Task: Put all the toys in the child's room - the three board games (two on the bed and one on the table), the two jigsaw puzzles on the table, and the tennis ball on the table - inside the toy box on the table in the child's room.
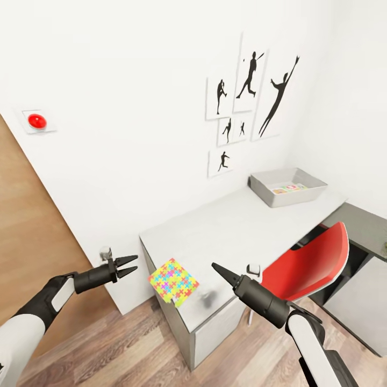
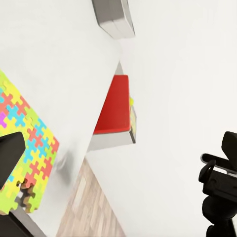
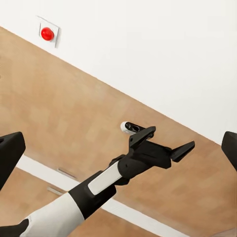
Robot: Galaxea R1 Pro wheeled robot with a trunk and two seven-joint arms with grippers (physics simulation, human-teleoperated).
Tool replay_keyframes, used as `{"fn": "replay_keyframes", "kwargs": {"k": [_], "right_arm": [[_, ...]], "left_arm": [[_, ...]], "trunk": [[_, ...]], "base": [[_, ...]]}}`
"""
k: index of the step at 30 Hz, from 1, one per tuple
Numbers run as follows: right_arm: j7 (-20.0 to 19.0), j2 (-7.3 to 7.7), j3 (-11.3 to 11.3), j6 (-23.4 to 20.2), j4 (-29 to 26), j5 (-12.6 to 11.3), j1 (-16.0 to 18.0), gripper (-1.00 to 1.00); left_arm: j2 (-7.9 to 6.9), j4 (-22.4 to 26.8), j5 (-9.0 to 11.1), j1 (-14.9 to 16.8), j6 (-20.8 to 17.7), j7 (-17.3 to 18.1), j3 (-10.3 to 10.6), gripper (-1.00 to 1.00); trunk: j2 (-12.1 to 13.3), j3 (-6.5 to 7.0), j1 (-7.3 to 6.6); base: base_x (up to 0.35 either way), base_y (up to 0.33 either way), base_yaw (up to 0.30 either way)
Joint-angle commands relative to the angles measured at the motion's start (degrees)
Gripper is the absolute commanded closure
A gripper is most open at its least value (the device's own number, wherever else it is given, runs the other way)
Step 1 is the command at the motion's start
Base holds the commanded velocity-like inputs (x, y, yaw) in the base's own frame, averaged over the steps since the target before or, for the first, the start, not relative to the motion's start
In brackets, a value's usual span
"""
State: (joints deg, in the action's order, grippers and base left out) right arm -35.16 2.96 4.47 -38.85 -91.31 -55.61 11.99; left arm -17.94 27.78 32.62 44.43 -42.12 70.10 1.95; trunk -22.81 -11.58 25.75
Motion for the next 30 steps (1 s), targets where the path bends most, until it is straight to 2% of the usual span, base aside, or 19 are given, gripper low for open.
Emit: {"fn": "replay_keyframes", "kwargs": {"k": [1,15,30], "right_arm": [[0.1,0.03,0.0,-0.3,0.0,-0.4,0.1,-1.00],[0.2,-0.05,0.1,-0.3,0.0,-0.3,0.1,-1.00],[0.1,0.02,1.6,1.6,0.0,-0.3,0.1,-1.00]], "left_arm": [[-0.09,0.0,0.4,0.0,-0.5,0.1,0.2,-1.00],[-0.17,0.0,0.3,0.0,-0.6,0.1,0.2,-1.00],[-0.13,0.0,0.3,0.0,-0.6,0.1,0.2,-1.00]], "trunk": [[-0.1,-0.02,0.04],[-0.1,1.24,0.04],[-0.1,2.66,0.04]], "base": [[0.000,0.000,-0.077],[0.000,0.000,-0.045],[0.000,0.000,-0.001]]}}
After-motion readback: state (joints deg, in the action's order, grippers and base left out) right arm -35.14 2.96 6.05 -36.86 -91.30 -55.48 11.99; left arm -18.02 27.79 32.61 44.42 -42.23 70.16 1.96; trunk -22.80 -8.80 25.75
